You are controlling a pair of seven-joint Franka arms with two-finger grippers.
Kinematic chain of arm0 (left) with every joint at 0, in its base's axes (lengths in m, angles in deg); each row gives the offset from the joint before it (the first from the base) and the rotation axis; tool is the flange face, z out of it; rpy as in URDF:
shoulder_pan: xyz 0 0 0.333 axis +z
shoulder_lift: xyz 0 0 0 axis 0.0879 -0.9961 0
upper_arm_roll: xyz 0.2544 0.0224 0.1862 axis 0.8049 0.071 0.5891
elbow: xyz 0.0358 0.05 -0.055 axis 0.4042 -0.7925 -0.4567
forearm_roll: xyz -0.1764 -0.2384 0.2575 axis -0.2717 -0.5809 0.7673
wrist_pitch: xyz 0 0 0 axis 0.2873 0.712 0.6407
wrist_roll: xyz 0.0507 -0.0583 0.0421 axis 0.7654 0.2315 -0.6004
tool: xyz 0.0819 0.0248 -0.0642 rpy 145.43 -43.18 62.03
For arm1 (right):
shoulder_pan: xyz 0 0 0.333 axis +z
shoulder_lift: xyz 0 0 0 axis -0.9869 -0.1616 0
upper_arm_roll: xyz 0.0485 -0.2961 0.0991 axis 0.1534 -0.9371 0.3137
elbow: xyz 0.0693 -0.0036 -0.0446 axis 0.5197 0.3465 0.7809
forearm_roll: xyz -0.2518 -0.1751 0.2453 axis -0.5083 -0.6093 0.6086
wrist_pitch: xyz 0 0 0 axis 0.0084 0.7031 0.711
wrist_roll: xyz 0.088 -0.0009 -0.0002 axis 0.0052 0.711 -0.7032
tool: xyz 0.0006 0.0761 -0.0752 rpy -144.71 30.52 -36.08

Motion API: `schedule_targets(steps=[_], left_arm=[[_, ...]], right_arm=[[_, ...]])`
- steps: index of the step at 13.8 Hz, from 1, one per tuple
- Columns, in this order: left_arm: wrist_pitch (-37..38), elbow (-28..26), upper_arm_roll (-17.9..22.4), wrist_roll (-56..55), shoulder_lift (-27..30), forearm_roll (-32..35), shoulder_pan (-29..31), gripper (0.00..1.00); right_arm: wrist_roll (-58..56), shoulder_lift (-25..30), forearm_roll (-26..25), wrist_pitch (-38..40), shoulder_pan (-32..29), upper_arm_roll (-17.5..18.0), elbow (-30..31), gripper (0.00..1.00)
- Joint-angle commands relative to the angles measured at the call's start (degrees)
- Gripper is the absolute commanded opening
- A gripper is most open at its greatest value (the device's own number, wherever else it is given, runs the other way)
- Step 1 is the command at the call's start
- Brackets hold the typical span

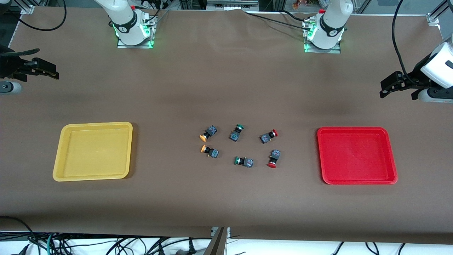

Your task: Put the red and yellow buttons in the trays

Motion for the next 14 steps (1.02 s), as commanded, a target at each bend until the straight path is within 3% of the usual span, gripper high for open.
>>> schedule_targets(steps=[1,5,11,14], left_arm=[[1.2,1.9,-0.3,1.1,-0.7,0.6,0.1,1.00],[1.3,3.1,-3.4,0.2,-0.7,-0.4,-0.6,1.00],[0.8,3.1,-17.2,-16.6,-2.4,-0.6,-0.8,1.00],[0.0,3.2,-20.2,-22.3,-4.9,-0.7,-1.5,1.00]], right_arm=[[0.0,-0.4,-0.4,0.1,-0.4,0.5,-1.3,1.00],[0.0,-0.5,-0.3,-0.5,-0.5,0.5,-1.3,1.00],[0.6,-0.4,-0.2,-0.5,0.1,0.9,-1.3,1.00],[0.7,-0.4,-0.3,-0.4,0.1,0.9,-1.3,1.00]])
